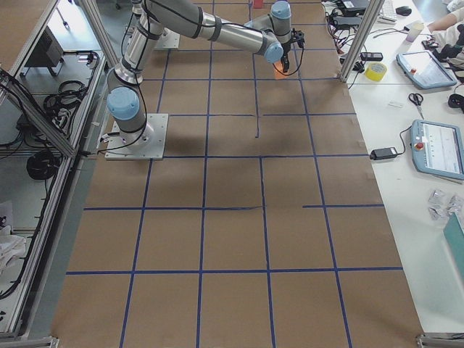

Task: Arrange blocks in a line
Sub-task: 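Carry the orange cube with the right gripper toward the table center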

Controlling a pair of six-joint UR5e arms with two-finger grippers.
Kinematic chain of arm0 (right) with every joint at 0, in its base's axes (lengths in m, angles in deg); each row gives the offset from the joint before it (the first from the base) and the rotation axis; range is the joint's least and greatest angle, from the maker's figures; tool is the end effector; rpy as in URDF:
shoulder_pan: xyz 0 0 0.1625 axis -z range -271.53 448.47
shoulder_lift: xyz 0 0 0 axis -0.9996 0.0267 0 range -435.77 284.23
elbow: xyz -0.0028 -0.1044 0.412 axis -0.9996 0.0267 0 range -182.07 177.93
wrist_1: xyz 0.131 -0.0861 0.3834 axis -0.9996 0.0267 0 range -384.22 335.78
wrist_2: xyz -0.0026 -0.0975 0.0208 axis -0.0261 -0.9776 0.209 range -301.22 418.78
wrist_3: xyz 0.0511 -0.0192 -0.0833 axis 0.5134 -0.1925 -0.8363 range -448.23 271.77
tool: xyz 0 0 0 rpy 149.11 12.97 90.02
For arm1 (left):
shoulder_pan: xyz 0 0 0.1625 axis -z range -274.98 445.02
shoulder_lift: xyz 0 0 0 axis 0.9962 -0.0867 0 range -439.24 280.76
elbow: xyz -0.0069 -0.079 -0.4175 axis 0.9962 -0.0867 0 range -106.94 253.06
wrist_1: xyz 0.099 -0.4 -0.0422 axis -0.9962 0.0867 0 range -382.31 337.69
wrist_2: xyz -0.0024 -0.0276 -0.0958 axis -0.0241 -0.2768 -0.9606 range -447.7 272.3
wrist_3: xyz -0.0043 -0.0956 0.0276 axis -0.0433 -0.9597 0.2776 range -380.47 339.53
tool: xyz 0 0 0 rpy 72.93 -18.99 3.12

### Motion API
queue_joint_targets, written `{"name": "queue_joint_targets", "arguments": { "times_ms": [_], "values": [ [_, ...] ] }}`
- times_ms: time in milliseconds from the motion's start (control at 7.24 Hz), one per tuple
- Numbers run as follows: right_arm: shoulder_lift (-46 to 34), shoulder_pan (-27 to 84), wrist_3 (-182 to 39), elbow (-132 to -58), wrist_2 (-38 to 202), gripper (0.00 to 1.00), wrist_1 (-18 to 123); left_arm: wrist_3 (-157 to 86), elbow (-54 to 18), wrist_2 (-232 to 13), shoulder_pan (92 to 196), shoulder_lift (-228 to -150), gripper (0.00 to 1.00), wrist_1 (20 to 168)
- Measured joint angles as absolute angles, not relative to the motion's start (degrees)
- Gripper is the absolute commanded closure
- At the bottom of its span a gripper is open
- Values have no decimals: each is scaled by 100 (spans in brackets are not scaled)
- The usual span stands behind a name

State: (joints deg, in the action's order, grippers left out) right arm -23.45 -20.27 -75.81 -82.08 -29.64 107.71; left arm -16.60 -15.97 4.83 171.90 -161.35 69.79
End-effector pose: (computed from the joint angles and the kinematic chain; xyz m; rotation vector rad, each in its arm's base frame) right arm 0.3627 -0.6460 0.2447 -0.1720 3.0232 -0.3531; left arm -0.1047 -0.4463 0.5568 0.0158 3.0851 -0.1777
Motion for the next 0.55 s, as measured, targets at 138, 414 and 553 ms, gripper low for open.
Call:
{"name": "queue_joint_targets", "arguments": {
  "times_ms": [138, 414, 553],
  "values": [
    [-2384, -2132, -7526, -8194, -2872, 100, 10774, -1634, -1597, 484, 17177, -16144, 0, 6974],
    [-2447, -2215, -7485, -8188, -2722, 77, 10778, -1511, -1596, 446, 17163, -16285, 0, 6846],
    [-2476, -2223, -7397, -8188, -2592, 1, 10781, -1535, -1574, 417, 17165, -16399, 0, 6701]
  ]
}}
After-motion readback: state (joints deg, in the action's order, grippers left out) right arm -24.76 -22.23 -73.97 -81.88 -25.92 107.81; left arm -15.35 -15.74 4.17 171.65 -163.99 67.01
